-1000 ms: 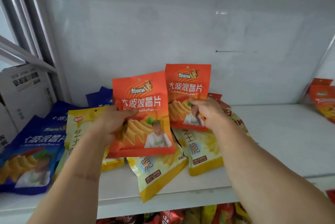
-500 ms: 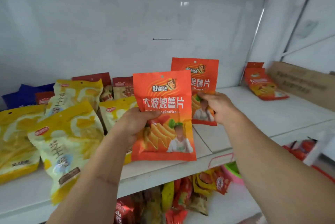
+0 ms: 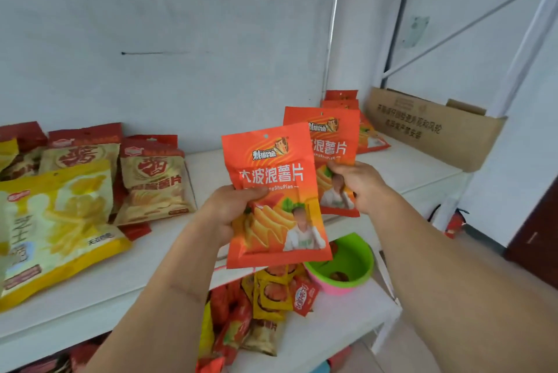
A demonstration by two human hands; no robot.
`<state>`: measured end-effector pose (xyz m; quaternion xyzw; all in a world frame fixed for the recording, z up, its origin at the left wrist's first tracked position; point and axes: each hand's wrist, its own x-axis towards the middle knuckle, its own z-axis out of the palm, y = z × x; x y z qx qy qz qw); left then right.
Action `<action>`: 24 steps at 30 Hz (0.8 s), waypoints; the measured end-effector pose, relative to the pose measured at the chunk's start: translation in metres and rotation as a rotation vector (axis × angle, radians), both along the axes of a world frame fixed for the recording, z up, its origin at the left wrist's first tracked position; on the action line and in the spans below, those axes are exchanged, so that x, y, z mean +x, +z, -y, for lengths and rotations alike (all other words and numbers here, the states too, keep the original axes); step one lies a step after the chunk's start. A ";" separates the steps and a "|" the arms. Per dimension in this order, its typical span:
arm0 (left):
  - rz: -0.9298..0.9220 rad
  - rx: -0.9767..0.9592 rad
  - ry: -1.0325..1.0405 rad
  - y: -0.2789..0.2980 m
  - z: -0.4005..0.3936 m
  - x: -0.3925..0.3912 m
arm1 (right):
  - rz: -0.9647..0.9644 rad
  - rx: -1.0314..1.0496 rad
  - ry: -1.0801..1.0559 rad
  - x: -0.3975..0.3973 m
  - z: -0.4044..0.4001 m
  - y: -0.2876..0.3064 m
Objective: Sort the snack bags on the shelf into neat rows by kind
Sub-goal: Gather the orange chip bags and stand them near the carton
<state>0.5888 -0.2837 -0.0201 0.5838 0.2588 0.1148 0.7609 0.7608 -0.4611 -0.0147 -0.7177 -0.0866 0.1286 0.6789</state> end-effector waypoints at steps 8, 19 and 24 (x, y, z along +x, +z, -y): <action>-0.016 0.049 -0.050 -0.001 0.029 0.096 | -0.003 -0.027 -0.059 0.081 0.044 -0.001; -0.038 0.052 -0.038 -0.003 0.041 0.221 | -0.007 -0.144 -0.049 0.204 0.066 -0.004; -0.056 0.053 0.001 -0.013 0.059 0.271 | 0.006 -0.167 0.015 0.270 0.071 -0.012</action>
